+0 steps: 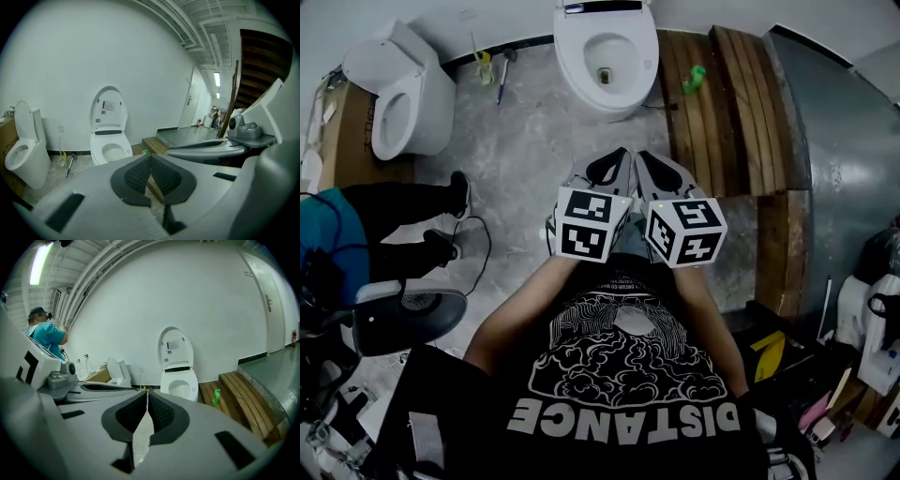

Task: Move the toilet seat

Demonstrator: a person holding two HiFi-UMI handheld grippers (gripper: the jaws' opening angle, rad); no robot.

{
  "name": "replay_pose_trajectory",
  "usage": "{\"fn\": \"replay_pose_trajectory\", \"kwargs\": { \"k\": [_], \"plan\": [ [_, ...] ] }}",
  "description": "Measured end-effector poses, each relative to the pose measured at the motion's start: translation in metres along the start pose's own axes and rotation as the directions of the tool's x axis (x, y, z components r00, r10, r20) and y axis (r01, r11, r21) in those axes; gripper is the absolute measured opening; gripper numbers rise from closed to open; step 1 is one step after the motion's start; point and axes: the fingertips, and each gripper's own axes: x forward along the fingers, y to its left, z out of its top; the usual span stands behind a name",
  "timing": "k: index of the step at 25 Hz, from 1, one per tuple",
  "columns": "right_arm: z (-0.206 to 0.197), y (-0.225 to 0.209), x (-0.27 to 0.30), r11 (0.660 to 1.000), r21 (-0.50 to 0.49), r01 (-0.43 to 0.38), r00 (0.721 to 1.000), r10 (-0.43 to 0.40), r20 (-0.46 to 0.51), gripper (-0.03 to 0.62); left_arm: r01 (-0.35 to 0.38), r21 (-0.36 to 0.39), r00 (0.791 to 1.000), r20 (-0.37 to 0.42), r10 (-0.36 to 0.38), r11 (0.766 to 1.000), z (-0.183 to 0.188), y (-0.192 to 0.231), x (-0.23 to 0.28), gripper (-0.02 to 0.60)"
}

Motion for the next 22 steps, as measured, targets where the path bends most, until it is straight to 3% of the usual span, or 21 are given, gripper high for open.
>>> {"fn": "replay_pose_trajectory", "kwargs": {
  "k": [7,12,16,22],
  "plan": [
    [0.002,-0.044,0.034,0.993,0.106,-0.055,0.996,0.062,-0.062,0.021,-0.004,-0.119,0.999,-0.050,-0.002,0.993,0.000,0.009,0.052,0.014],
    [0.002,-0.079,0.068,0.976,0.194,-0.094,0.989,0.115,-0.097,0.021,-0.008,-0.232,0.997,-0.075,-0.009,0.973,-0.001,0.028,0.100,0.014],
    [-0.003,-0.100,0.094,0.946,0.289,-0.149,0.975,0.189,-0.117,0.021,-0.018,-0.356,0.995,-0.102,-0.020,0.934,-0.009,0.040,0.136,0.014],
    [-0.006,-0.140,0.143,0.906,0.380,-0.188,0.961,0.250,-0.121,0.021,-0.001,-0.520,0.993,-0.102,-0.061,0.854,-0.023,0.060,0.196,0.014]
  ]
}}
